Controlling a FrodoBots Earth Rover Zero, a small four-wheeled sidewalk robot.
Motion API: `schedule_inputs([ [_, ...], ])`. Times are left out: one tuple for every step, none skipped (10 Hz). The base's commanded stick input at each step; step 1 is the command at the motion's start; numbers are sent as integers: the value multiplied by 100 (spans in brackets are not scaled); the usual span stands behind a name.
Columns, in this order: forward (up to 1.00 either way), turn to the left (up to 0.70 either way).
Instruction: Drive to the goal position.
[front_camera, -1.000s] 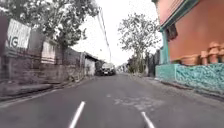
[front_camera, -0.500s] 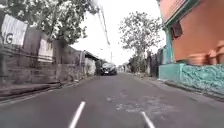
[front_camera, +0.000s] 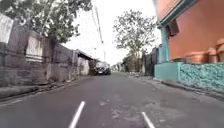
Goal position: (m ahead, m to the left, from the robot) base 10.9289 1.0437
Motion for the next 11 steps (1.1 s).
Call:
schedule_inputs([
  [70, 0],
  [70, 0],
  [70, 0],
  [70, 0],
  [70, 0],
  [70, 0],
  [70, 0],
  [70, 0],
  [70, 0],
  [70, 0],
  [70, 0],
])
